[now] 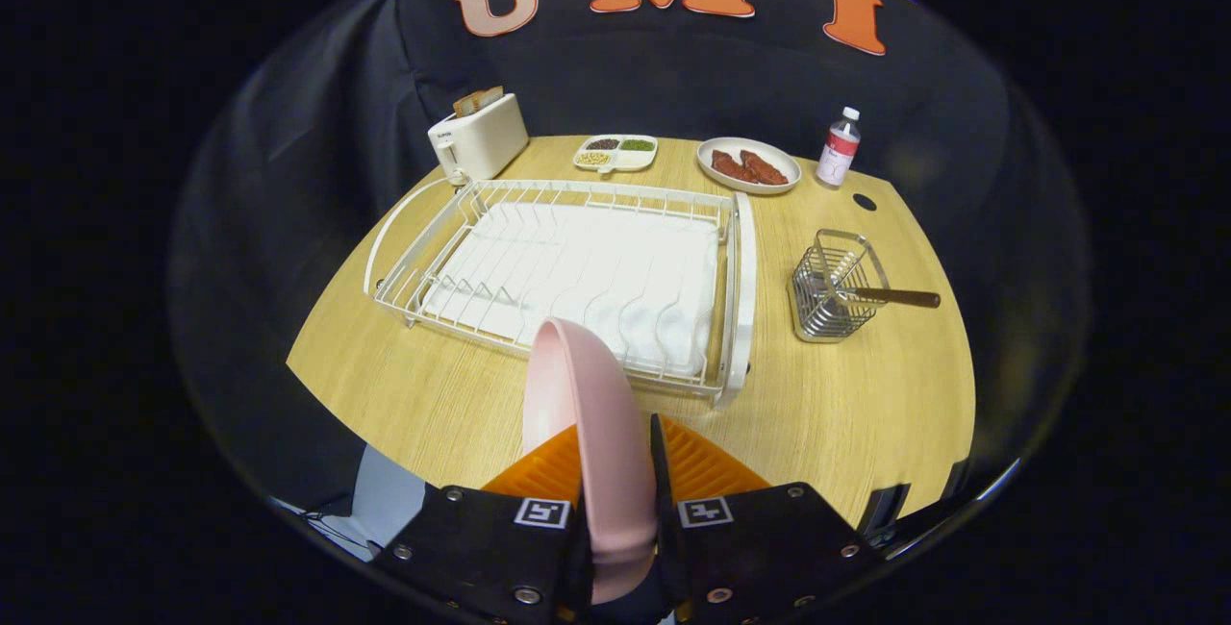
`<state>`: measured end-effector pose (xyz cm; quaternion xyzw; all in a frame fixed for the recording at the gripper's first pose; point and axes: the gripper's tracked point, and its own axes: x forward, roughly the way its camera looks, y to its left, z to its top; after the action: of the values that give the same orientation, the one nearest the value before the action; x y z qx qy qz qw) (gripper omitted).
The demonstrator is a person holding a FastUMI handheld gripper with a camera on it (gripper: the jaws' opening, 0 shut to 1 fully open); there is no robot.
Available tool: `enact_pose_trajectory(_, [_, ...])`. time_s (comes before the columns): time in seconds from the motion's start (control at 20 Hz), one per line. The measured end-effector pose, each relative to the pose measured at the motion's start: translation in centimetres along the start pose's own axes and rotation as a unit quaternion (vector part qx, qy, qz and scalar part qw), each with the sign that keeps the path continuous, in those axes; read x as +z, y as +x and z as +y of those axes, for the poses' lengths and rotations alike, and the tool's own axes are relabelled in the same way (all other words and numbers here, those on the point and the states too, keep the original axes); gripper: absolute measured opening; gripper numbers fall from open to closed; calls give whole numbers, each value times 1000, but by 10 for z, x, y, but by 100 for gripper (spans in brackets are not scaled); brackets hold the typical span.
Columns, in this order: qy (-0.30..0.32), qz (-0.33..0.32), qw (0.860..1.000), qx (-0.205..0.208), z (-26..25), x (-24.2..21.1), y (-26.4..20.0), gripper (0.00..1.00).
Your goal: Take the plate from the dish rack, then take the spoon from the basket and place it into the plate.
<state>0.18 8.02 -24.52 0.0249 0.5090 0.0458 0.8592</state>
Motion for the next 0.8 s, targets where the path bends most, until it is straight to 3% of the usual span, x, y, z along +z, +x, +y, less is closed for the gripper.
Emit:
enact_pose_trajectory(0.45, [81,7,992,93,13,-34,34,27])
enact_pose_trajectory(0.8, [93,-5,987,128,3,-43,45,27])
